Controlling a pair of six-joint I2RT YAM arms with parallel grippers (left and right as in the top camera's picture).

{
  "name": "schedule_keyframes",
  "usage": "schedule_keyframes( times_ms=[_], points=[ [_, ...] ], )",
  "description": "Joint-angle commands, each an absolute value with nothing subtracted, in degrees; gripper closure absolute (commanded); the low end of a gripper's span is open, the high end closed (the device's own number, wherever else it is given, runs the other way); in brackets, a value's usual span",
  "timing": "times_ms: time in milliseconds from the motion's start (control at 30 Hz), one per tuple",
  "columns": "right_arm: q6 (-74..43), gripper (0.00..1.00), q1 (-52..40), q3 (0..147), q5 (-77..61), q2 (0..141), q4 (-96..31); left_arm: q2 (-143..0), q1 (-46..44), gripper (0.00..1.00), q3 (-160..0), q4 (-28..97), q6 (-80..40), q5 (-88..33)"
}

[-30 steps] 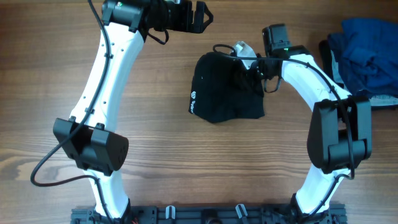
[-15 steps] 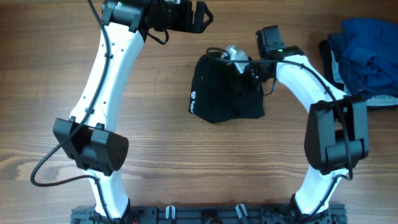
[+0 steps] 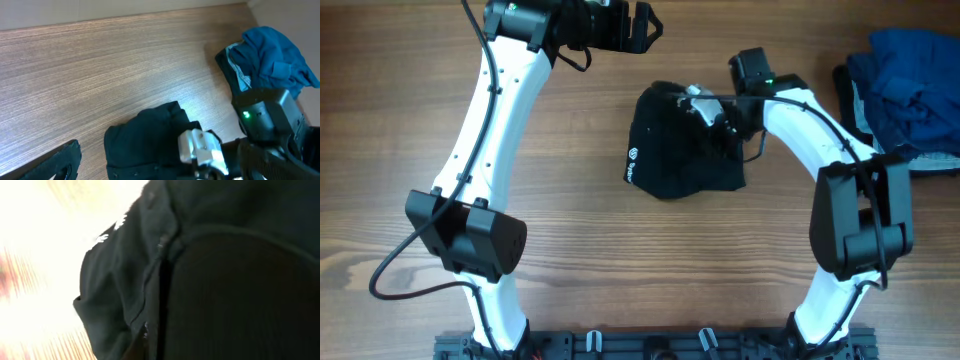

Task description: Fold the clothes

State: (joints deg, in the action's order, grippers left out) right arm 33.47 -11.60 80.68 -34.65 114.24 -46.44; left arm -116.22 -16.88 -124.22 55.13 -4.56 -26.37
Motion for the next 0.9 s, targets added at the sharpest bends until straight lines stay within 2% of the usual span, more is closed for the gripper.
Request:
schedule_keyframes(
  times_ms=[0,300,567,767,800,833,867],
  points=[
    [26.8,0.96,-8.9,80.7,-34.0,112.8,-46.9,-116.4,-17.3,0.0,-124.1,55.2,-3.2,-26.0],
    [21.3,0.96,-4.1,80.7,-33.6,106.7,-48.1,-116.4,-17.3,0.0,-124.1,55.2,-3.2,-26.0],
    [9.1,0.96,1.0,80.7,-31.1,105.0,-53.2,-116.4,-17.3,0.0,-124.1,55.2,-3.2,-26.0],
    [8.6,0.96,2.2,80.1,-25.8,105.9,-55.3,-116.4,-17.3,0.0,-124.1,55.2,-3.2,-25.8],
    [8.6,0.93,2.1,80.0,-24.8,106.2,-55.3,-116.4,-17.3,0.0,-124.1,55.2,-3.2,-25.8],
    [8.6,0.8,2.1,79.9,-24.5,106.5,-55.3,-116.4,-17.3,0.0,-124.1,55.4,-3.2,-25.8],
    [8.5,0.4,2.1,79.9,-23.9,107.0,-55.3,-116.4,-17.3,0.0,-124.1,55.6,-3.2,-25.8]
  ],
)
